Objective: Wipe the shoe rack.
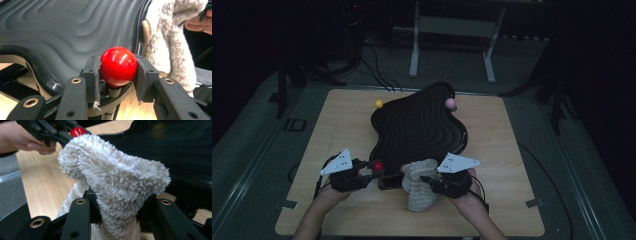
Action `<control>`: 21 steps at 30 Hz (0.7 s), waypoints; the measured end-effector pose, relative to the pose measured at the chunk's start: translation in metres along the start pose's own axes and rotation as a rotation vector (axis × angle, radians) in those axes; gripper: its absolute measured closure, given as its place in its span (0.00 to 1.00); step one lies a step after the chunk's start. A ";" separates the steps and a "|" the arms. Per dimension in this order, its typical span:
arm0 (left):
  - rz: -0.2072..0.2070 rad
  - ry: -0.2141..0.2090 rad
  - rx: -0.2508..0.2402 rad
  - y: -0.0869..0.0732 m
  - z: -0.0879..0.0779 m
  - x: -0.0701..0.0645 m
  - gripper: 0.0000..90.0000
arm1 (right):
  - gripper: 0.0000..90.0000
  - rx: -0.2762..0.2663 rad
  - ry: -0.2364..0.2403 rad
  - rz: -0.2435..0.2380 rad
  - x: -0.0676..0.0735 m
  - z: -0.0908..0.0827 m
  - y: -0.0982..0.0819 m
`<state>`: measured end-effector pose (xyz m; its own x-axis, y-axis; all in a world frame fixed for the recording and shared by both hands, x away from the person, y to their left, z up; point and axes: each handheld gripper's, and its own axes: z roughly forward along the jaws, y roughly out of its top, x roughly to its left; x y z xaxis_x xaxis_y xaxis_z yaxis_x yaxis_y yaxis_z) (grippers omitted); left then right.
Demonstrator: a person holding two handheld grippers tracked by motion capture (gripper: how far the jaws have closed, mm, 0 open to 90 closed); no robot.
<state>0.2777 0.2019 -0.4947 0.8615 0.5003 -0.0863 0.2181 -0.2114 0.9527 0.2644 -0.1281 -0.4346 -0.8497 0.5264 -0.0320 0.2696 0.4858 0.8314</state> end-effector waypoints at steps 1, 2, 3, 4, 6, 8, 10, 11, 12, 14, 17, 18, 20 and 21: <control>-0.002 0.000 -0.001 0.000 0.000 0.000 0.67 | 0.71 0.009 0.002 0.002 0.000 0.004 -0.002; -0.001 -0.001 0.000 0.000 0.000 0.000 0.67 | 0.71 0.020 0.005 0.004 0.000 0.007 -0.003; 0.001 0.001 0.003 0.000 0.000 0.000 0.67 | 0.71 0.030 0.011 0.006 0.001 0.009 -0.004; 0.001 0.002 0.002 0.000 0.000 0.000 0.67 | 0.71 0.030 0.016 0.005 0.002 0.010 -0.003; -0.003 -0.001 -0.001 0.000 0.000 0.000 0.67 | 0.70 0.022 0.017 -0.009 0.006 0.008 0.000; 0.000 -0.002 0.002 0.000 0.000 0.000 0.67 | 0.71 0.016 0.011 -0.020 0.007 0.008 0.003; -0.006 -0.003 -0.003 0.000 0.000 0.000 0.67 | 0.71 0.015 0.016 -0.008 0.005 0.011 0.002; -0.006 -0.005 -0.003 0.000 0.000 0.001 0.67 | 0.71 0.015 0.018 -0.003 0.005 0.013 0.001; -0.006 -0.005 -0.001 0.000 0.000 0.001 0.67 | 0.71 0.018 0.020 -0.003 0.006 0.016 -0.001; -0.004 -0.003 -0.001 0.000 0.000 0.000 0.67 | 0.71 0.036 0.029 -0.004 0.007 0.021 -0.003; -0.002 -0.002 0.000 0.000 0.000 0.000 0.67 | 0.70 0.035 0.039 -0.022 0.013 0.021 0.001; -0.003 -0.001 -0.001 0.000 0.000 0.000 0.67 | 0.70 0.030 0.042 -0.029 0.015 0.020 0.003; -0.005 -0.003 -0.003 0.000 0.000 0.000 0.67 | 0.70 0.014 0.049 -0.037 0.018 0.017 0.008; -0.003 -0.003 -0.001 0.000 0.000 0.000 0.67 | 0.70 0.005 0.049 -0.037 0.019 0.017 0.009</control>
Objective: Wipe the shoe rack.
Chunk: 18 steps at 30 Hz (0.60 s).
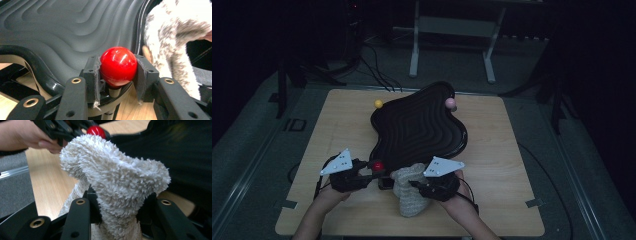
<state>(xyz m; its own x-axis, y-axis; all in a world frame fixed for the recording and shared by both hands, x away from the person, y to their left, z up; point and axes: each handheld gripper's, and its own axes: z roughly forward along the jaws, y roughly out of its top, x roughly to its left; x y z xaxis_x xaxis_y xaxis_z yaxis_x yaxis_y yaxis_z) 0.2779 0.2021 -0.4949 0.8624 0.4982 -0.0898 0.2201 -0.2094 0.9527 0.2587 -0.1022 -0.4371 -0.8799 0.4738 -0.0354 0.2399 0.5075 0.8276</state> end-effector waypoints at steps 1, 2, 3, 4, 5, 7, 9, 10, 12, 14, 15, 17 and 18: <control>0.002 0.002 0.001 0.000 0.000 0.000 0.67 | 0.71 -0.004 0.003 0.003 0.000 0.001 0.001; -0.001 0.002 0.000 0.000 0.000 0.000 0.67 | 0.71 -0.005 -0.003 0.003 0.000 0.002 0.000; -0.001 0.002 0.000 0.000 0.000 0.000 0.67 | 0.71 -0.002 -0.007 0.003 -0.001 0.004 -0.001; -0.001 0.001 0.000 0.000 0.000 0.000 0.67 | 0.71 0.001 -0.005 0.009 -0.002 0.007 -0.002; 0.000 0.001 0.001 0.000 0.000 0.000 0.67 | 0.71 0.010 0.000 0.011 -0.002 0.009 -0.004; -0.001 0.002 0.001 0.000 0.000 0.000 0.67 | 0.71 0.030 0.006 0.009 -0.002 0.013 -0.005; -0.002 0.000 0.000 0.000 0.000 0.000 0.67 | 0.70 0.030 0.008 0.003 0.000 0.011 -0.004; -0.001 0.000 0.001 0.000 0.000 0.000 0.67 | 0.70 0.025 0.007 -0.004 0.001 0.009 -0.002; -0.003 0.000 0.000 0.000 0.000 0.000 0.67 | 0.70 0.014 0.002 -0.014 0.002 0.007 0.001; -0.004 -0.003 -0.001 0.000 0.000 0.000 0.67 | 0.71 0.016 -0.005 -0.013 0.002 0.009 0.000; -0.003 -0.002 0.001 0.000 0.000 0.000 0.67 | 0.71 0.017 0.000 -0.007 0.001 0.012 -0.001; -0.004 0.000 -0.001 0.000 0.000 0.000 0.67 | 0.71 0.031 0.011 -0.006 0.002 0.019 -0.004; -0.004 0.000 -0.002 0.000 0.000 0.000 0.67 | 0.71 0.038 0.019 -0.004 0.003 0.022 -0.005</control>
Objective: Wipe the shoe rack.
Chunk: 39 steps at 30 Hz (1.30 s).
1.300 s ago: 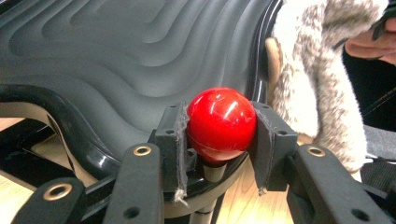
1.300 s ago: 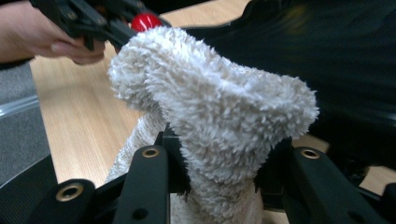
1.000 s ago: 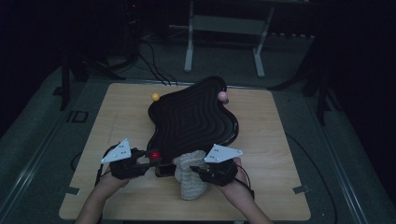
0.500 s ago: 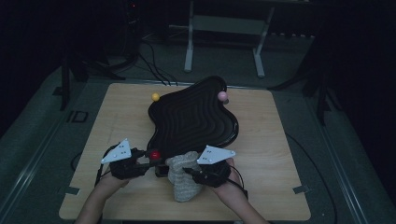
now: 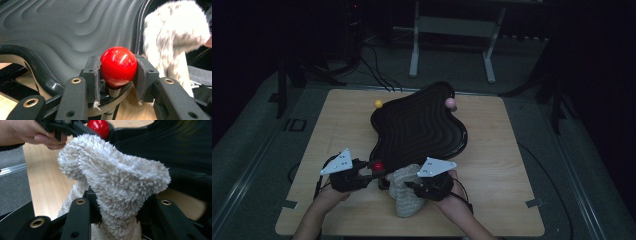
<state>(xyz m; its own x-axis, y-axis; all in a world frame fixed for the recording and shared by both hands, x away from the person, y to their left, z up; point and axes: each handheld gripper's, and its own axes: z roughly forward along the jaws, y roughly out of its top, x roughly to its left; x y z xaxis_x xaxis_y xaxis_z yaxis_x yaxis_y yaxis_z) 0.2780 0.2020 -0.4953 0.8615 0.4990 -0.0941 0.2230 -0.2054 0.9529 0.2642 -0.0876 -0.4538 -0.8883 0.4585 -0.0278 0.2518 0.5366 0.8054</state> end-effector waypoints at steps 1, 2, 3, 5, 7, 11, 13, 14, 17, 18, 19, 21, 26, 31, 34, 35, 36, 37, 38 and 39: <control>0.001 0.000 0.002 0.000 0.000 0.000 0.67 | 0.71 0.006 0.004 0.001 0.001 0.002 0.000; 0.002 0.001 0.003 0.000 0.000 0.000 0.67 | 0.71 0.009 0.006 -0.004 0.003 0.004 0.000; 0.001 0.002 0.003 0.000 0.000 0.000 0.67 | 0.71 0.011 0.009 -0.008 0.005 0.004 0.001; -0.001 -0.001 0.000 0.000 0.000 0.000 0.67 | 0.70 0.008 0.012 -0.023 0.008 0.003 0.004; 0.000 -0.002 0.005 0.001 0.000 0.000 0.67 | 0.71 0.012 -0.006 -0.042 0.010 0.005 0.005; -0.001 -0.002 0.004 0.000 0.000 0.000 0.67 | 0.71 0.016 0.004 -0.024 0.008 0.013 0.000; 0.001 0.000 0.004 0.000 0.000 0.000 0.67 | 0.71 0.027 -0.003 -0.031 0.009 0.017 -0.001; 0.000 0.000 0.002 0.000 0.000 0.000 0.67 | 0.71 0.033 0.006 -0.026 0.009 0.019 -0.002; 0.003 0.003 0.004 0.000 0.000 0.000 0.67 | 0.71 0.033 0.014 -0.030 0.012 0.016 -0.003; 0.002 0.003 0.002 0.000 0.000 0.000 0.67 | 0.71 0.029 0.020 -0.030 0.014 0.014 -0.003; 0.002 0.003 0.000 0.000 0.000 0.000 0.67 | 0.71 0.023 0.028 -0.029 0.014 0.010 -0.004; 0.003 0.002 0.004 0.000 0.000 0.000 0.67 | 0.71 0.010 0.046 -0.026 0.016 0.001 -0.007; 0.002 0.003 0.006 0.001 0.000 0.000 0.67 | 0.71 -0.038 0.025 -0.023 0.015 -0.039 -0.014; 0.002 0.000 0.006 0.001 0.000 0.000 0.67 | 0.71 -0.137 -0.073 -0.020 0.005 -0.100 -0.014; -0.003 -0.003 0.002 0.000 0.000 0.000 0.66 | 0.71 -0.210 -0.161 -0.038 -0.004 -0.141 -0.006; -0.001 -0.003 0.002 0.000 0.000 0.001 0.66 | 0.71 -0.234 -0.197 -0.041 -0.007 -0.153 -0.003; 0.000 -0.002 0.001 0.000 0.000 0.000 0.66 | 0.71 -0.250 -0.233 -0.045 -0.011 -0.164 -0.001; -0.001 -0.002 0.000 0.000 0.000 0.000 0.66 | 0.71 -0.265 -0.272 -0.044 -0.017 -0.172 0.002; -0.001 -0.003 -0.001 0.000 0.000 0.001 0.67 | 0.71 -0.275 -0.307 -0.039 -0.023 -0.179 0.004; 0.001 -0.004 0.000 0.000 0.000 0.001 0.66 | 0.71 -0.280 -0.331 -0.033 -0.030 -0.183 0.005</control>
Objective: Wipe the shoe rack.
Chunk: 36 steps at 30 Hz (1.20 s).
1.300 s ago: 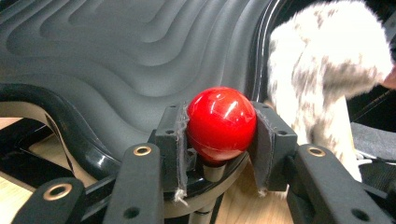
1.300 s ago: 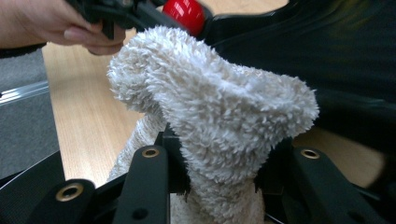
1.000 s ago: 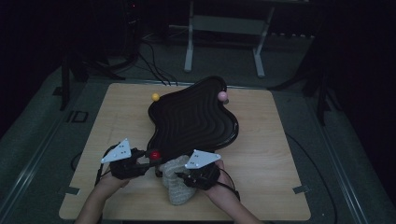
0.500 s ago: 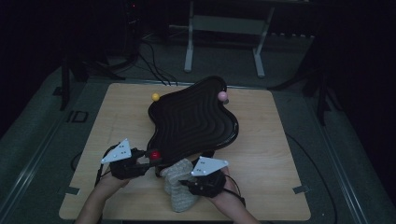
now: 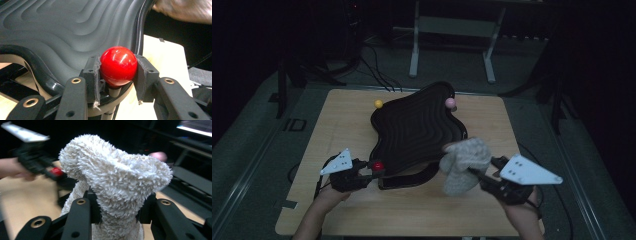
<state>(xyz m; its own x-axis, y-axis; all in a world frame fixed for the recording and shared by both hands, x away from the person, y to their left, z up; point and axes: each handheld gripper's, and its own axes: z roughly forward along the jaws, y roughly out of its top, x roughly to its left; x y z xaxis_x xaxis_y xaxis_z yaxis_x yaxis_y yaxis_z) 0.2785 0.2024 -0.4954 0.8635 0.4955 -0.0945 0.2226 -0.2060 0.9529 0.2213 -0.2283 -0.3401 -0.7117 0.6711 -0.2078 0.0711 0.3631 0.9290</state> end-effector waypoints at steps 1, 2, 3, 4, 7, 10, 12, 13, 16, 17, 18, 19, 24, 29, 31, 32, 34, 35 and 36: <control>0.001 0.000 0.002 0.000 0.000 0.000 0.67 | 0.71 -0.002 -0.023 0.005 -0.007 0.000 0.001; 0.002 0.001 0.002 0.000 0.000 0.000 0.66 | 0.72 -0.005 -0.038 0.012 -0.013 0.000 0.002; 0.000 0.000 -0.001 0.000 0.000 0.000 0.66 | 0.72 -0.001 -0.048 0.019 -0.017 0.002 0.002; 0.000 -0.003 -0.002 0.000 0.000 0.001 0.66 | 0.72 0.005 -0.058 0.023 -0.021 0.006 0.001; 0.001 -0.004 -0.001 0.000 0.000 0.000 0.67 | 0.72 0.042 -0.052 0.047 -0.028 0.020 -0.007; 0.002 -0.011 -0.001 -0.001 0.000 0.001 0.67 | 0.72 0.079 -0.020 0.064 -0.027 0.036 -0.018; 0.001 -0.012 0.004 0.000 0.000 0.001 0.67 | 0.72 0.097 -0.004 0.061 -0.023 0.044 -0.024; 0.001 -0.016 0.001 0.000 0.000 0.002 0.67 | 0.72 0.096 0.006 0.063 -0.020 0.046 -0.027; -0.001 -0.019 0.000 -0.001 0.000 0.002 0.67 | 0.72 0.100 0.018 0.050 -0.010 0.049 -0.034; 0.000 -0.019 0.000 -0.001 0.000 0.002 0.67 | 0.73 0.102 0.026 0.054 -0.007 0.050 -0.036; -0.002 -0.022 -0.002 -0.001 0.000 0.003 0.67 | 0.73 0.112 0.040 0.044 -0.004 0.051 -0.038; -0.004 -0.024 -0.002 -0.001 0.000 0.003 0.67 | 0.73 0.119 0.047 0.034 -0.002 0.051 -0.039; -0.003 -0.024 0.000 -0.001 0.000 0.003 0.67 | 0.73 0.089 0.020 0.029 -0.008 0.044 -0.031; -0.002 -0.024 0.000 -0.001 0.000 0.003 0.67 | 0.73 0.077 0.013 0.042 -0.002 0.054 -0.036; -0.005 -0.023 0.000 -0.001 0.000 0.003 0.67 | 0.73 0.092 0.065 0.021 0.008 0.058 -0.040; -0.008 -0.024 -0.002 -0.001 0.000 0.003 0.67 | 0.73 0.109 0.090 0.002 0.014 0.061 -0.042; -0.007 -0.023 0.000 -0.001 -0.001 0.003 0.67 | 0.73 0.138 0.076 -0.066 0.024 0.064 -0.040; -0.007 -0.021 0.002 -0.001 -0.001 0.003 0.67 | 0.73 0.136 0.079 -0.071 0.025 0.064 -0.038; -0.007 -0.021 0.001 -0.001 -0.001 0.003 0.67 | 0.73 0.123 0.082 -0.063 0.024 0.063 -0.036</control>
<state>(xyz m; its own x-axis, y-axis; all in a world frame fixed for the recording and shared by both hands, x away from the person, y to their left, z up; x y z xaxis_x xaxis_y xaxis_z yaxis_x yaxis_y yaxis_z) 0.2802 0.2043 -0.4964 0.8715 0.4786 -0.1070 0.2288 -0.2038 0.9519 0.2459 -0.1847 -0.3974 -0.7715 0.5916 -0.2339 0.1064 0.4824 0.8695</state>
